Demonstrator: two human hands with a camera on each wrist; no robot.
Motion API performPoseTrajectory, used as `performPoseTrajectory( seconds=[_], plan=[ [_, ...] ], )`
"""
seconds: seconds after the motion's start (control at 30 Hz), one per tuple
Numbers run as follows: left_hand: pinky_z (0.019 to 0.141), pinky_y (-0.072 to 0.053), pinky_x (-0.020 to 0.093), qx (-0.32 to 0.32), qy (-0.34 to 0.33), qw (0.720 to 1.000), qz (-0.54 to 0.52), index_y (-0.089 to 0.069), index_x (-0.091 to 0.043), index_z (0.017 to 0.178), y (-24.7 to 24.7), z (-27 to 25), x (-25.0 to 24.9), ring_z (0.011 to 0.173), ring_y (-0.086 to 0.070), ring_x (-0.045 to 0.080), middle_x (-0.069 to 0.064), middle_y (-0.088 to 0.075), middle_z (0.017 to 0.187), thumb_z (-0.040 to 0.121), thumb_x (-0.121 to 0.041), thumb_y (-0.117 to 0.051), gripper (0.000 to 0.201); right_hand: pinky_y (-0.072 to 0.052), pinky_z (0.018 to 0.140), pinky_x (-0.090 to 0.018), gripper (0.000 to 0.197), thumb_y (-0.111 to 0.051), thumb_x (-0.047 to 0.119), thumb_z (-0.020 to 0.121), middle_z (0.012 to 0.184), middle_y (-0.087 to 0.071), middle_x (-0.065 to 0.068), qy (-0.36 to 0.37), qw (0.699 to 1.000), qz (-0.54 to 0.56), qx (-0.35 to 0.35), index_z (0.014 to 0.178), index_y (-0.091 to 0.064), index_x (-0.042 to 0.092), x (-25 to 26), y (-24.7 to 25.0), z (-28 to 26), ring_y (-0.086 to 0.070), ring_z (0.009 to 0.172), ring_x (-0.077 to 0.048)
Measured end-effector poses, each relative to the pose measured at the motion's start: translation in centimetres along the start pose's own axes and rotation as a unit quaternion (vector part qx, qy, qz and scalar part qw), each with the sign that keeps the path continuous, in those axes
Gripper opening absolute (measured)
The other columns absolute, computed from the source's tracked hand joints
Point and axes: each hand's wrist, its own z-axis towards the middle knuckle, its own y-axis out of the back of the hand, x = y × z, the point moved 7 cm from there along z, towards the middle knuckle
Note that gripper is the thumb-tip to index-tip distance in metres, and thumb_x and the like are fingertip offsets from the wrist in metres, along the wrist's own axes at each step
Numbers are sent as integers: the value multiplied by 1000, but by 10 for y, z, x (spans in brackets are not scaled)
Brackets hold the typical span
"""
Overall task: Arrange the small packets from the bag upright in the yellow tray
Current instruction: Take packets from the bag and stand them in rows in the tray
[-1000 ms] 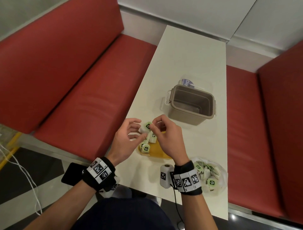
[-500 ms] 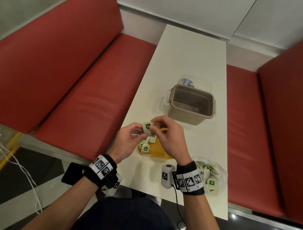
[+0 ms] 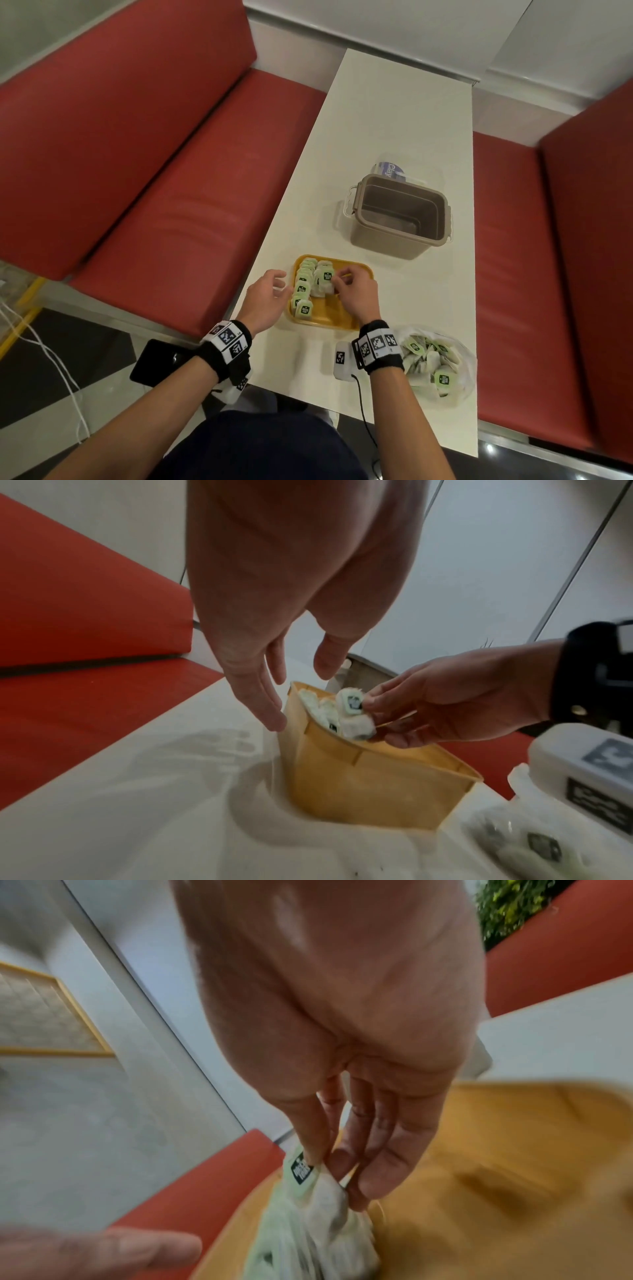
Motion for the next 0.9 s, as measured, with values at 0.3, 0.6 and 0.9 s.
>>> performPoseTrajectory(
  seconds=[0.3,0.6,0.9],
  plan=[
    [99,-58,43,35,2,998,53,-56,-23,151,-19,5,7,111,-71,28,10,-74,125,104,-19,-63,47,-60,98,-47,17,-71,24,102,103,-76,-6,-85,994,-49,40,87,-65,29,-34,-49,21,-73,101,-31],
    [83,-58,30,48,-1,997,64,-56,-25,152,-20,5,9,91,-74,19,7,-74,119,103,-16,-65,51,-61,97,-40,56,-94,25,82,116,-73,-5,-120,992,-33,22,126,-62,16,-45,-54,9,-71,106,-24],
    [76,-56,24,54,-2,997,58,-57,-26,150,-18,0,6,87,-74,15,2,-70,110,102,-12,-64,50,-63,96,-43,31,-85,11,89,109,-82,-7,-70,995,-58,-29,119,-80,18,-27,-56,11,-77,102,-27]
  ],
)
